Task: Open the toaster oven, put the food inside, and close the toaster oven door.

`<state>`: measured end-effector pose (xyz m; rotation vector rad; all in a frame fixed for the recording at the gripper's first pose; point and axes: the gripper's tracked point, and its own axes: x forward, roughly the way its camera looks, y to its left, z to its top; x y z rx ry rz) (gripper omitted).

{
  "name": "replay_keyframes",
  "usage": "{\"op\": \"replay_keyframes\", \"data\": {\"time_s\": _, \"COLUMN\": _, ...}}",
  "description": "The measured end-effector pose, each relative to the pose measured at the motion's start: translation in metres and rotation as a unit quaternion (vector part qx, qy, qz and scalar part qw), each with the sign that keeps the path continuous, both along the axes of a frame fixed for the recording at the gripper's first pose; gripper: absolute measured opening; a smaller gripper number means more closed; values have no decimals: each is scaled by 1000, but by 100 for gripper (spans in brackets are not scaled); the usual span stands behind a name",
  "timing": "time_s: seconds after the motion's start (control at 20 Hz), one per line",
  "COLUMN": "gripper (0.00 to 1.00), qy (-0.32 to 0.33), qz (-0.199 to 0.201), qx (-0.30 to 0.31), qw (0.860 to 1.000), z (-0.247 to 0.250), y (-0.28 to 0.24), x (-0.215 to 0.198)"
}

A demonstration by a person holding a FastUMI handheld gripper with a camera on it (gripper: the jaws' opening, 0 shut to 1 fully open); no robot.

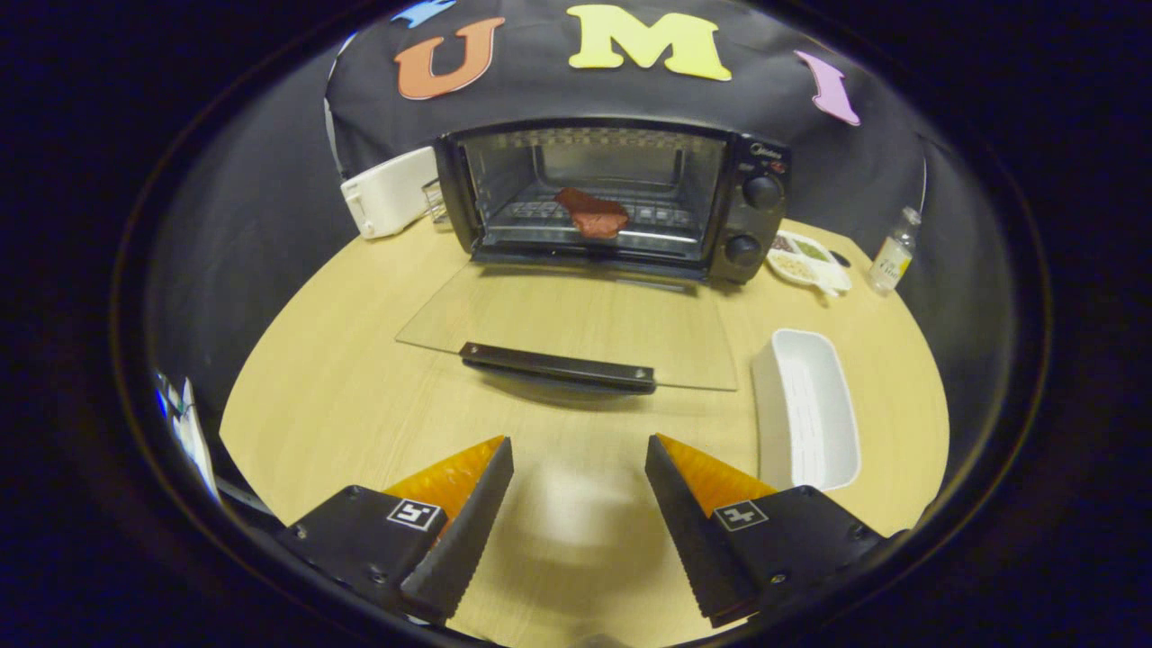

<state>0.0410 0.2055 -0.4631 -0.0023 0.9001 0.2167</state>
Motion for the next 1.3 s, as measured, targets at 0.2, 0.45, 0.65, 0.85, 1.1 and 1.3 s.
{"op": "replay_keyframes", "data": {"time_s": 0.2, "gripper": 95, "qy": 1, "qz": 9, "qx": -4, "qw": 1000, "z": -15, "y": 15, "x": 13}}
{"op": "replay_keyframes", "data": {"time_s": 0.45, "gripper": 95, "qy": 17, "qz": -11, "qx": -3, "qw": 1000, "z": -39, "y": 18, "x": 23}}
{"op": "replay_keyframes", "data": {"time_s": 0.65, "gripper": 95, "qy": 8, "qz": -14, "qx": -6, "qw": 1000, "z": -35, "y": 16, "x": 37}}
{"op": "replay_keyframes", "data": {"time_s": 0.85, "gripper": 95, "qy": 3, "qz": -17, "qx": -5, "qw": 1000, "z": -23, "y": 12, "x": 43}}
{"op": "replay_keyframes", "data": {"time_s": 1.1, "gripper": 95, "qy": -19, "qz": -10, "qx": -7, "qw": 1000, "z": 9, "y": 9, "x": 55}}
{"op": "replay_keyframes", "data": {"time_s": 1.3, "gripper": 95, "qy": -44, "qz": -10, "qx": -4, "qw": 999, "z": 44, "y": 6, "x": 77}}
